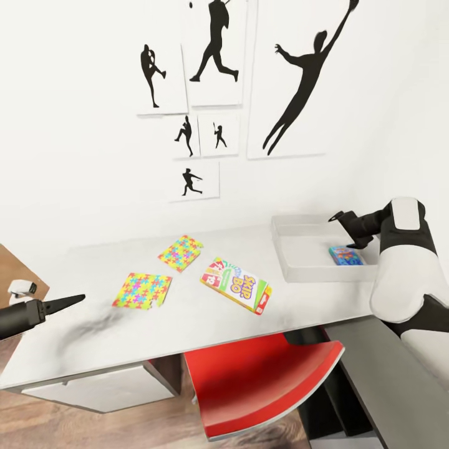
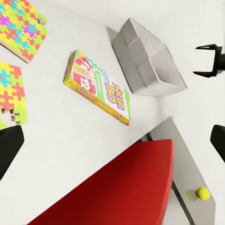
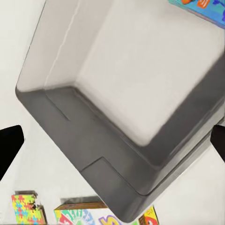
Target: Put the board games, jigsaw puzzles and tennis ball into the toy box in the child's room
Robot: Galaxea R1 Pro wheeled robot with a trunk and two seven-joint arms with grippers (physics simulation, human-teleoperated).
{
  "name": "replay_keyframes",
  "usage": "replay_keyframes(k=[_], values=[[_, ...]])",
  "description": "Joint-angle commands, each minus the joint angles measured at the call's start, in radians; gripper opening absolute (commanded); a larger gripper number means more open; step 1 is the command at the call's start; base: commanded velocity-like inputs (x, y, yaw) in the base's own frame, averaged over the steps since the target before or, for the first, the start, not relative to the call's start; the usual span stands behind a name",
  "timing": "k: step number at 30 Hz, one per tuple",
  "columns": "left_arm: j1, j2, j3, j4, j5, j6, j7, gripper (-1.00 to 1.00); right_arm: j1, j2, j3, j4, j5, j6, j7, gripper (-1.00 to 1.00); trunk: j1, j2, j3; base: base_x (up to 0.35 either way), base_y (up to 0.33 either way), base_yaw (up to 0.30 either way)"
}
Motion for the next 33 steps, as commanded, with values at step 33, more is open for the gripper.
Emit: replay_keyframes(k=[33], values=[[-0.369,0.012,-0.142,0.099,-0.195,0.011,-0.005,1.0,0.01,0.033,0.266,-0.056,-0.077,0.073,0.163,1.0,0.001,-0.002,0.002,-0.001,0.0,0.0]])
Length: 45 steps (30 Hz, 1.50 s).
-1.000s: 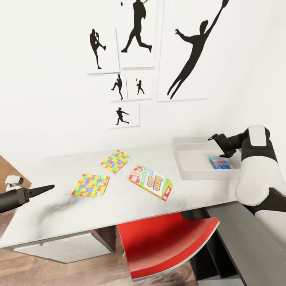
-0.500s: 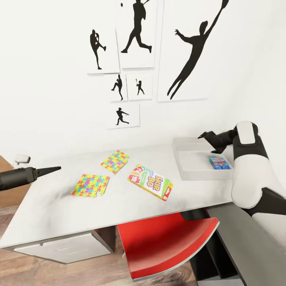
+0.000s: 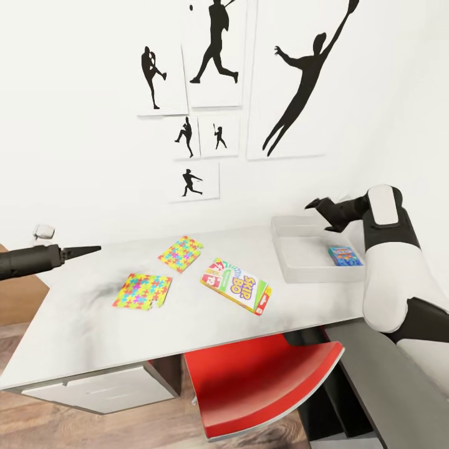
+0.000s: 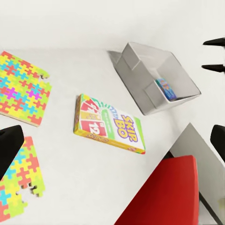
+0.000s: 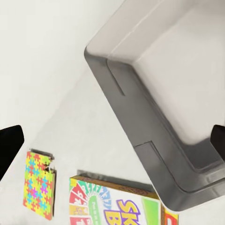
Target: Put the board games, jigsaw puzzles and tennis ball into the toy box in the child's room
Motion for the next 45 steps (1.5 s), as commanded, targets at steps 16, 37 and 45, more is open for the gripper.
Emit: replay_keyframes(k=[16,37,45], values=[[-0.012,0.0,-0.047,0.017,-0.014,0.01,-0.009,1.0,0.015,-0.002,0.004,-0.044,-0.02,0.002,-0.003,1.0,0.001,-0.002,-0.002,0.0,0.0,0.0],[-0.013,0.0,-0.048,0.018,-0.016,0.01,-0.009,1.0,0.025,-0.001,0.005,-0.049,-0.019,0.002,-0.002,1.0,0.001,-0.002,-0.002,-0.024,0.052,0.0],[-0.013,0.0,-0.049,0.018,-0.017,0.01,-0.009,1.0,0.026,-0.004,0.003,-0.049,-0.02,0.002,-0.002,1.0,0.001,-0.002,-0.002,-0.044,0.157,0.0]])
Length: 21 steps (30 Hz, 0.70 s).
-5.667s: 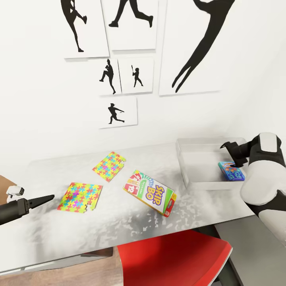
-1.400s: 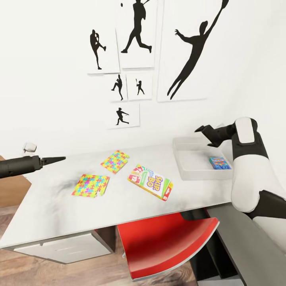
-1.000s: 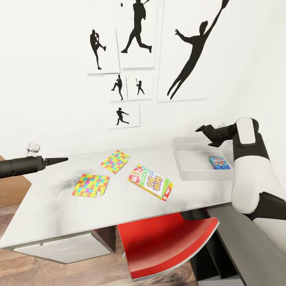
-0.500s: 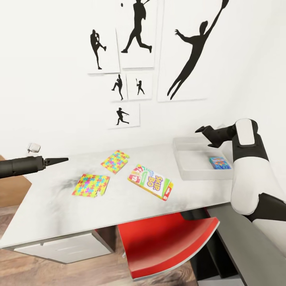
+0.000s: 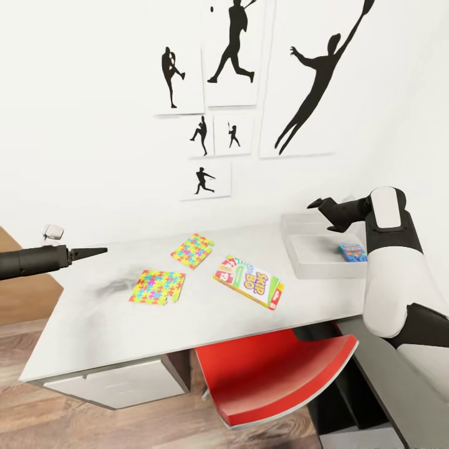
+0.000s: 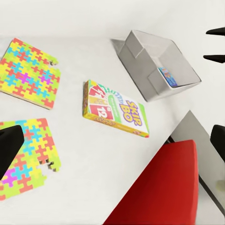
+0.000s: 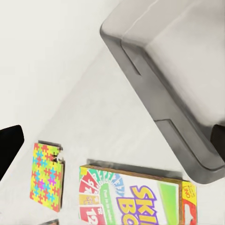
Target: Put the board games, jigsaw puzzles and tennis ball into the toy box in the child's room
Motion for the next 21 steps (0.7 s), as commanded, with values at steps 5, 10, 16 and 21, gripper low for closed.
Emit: replay_keyframes(k=[5,10,16,21], values=[[-0.001,0.001,0.002,-0.001,-0.011,0.01,-0.009,1.0,-0.001,-0.001,-0.002,0.0,-0.011,0.002,-0.009,1.0,0.001,-0.002,-0.002,-0.01,0.039,-0.009],[-0.001,0.001,0.002,-0.001,-0.011,0.01,-0.009,1.0,-0.001,-0.002,-0.003,0.0,-0.011,0.002,-0.009,1.0,0.001,-0.002,-0.002,0.003,0.018,-0.104],[-0.001,0.001,0.002,-0.001,-0.011,0.01,-0.009,1.0,-0.001,-0.003,-0.003,0.001,-0.011,0.002,-0.008,1.0,0.001,-0.002,-0.002,0.119,0.099,-0.208],[-0.001,0.001,0.002,-0.001,-0.01,0.01,-0.009,1.0,0.002,-0.005,-0.004,0.001,-0.011,0.002,-0.007,1.0,0.001,-0.002,-0.002,0.186,0.106,-0.262]])
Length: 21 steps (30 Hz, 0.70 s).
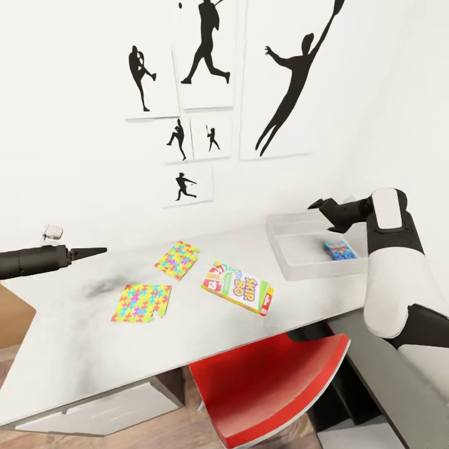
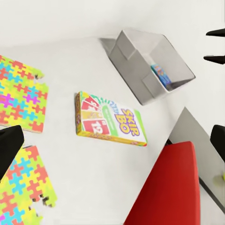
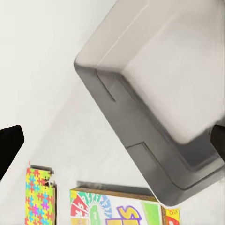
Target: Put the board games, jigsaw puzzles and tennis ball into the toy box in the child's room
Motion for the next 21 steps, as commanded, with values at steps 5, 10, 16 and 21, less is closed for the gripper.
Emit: replay_keyframes(k=[5,10,16,21], values=[[-0.001,0.0,0.001,-0.001,-0.01,0.01,-0.01,1.0,0.003,0.0,-0.003,0.0,-0.011,0.002,-0.009,1.0,0.001,-0.002,-0.002,0.137,0.035,-0.274],[-0.001,0.0,0.001,-0.001,-0.009,0.01,-0.01,1.0,0.006,-0.001,-0.003,0.0,-0.011,0.002,-0.009,1.0,0.001,-0.002,0.0,0.073,0.009,-0.279],[-0.001,0.0,0.001,-0.001,-0.009,0.01,-0.01,1.0,0.006,-0.002,-0.004,0.0,-0.011,0.002,-0.008,1.0,0.001,-0.002,0.004,0.043,0.006,-0.275],[-0.001,0.0,0.001,-0.001,-0.01,0.01,-0.01,1.0,0.007,-0.002,-0.003,0.002,-0.011,0.002,-0.006,1.0,0.001,-0.002,0.009,0.084,0.015,-0.244]])
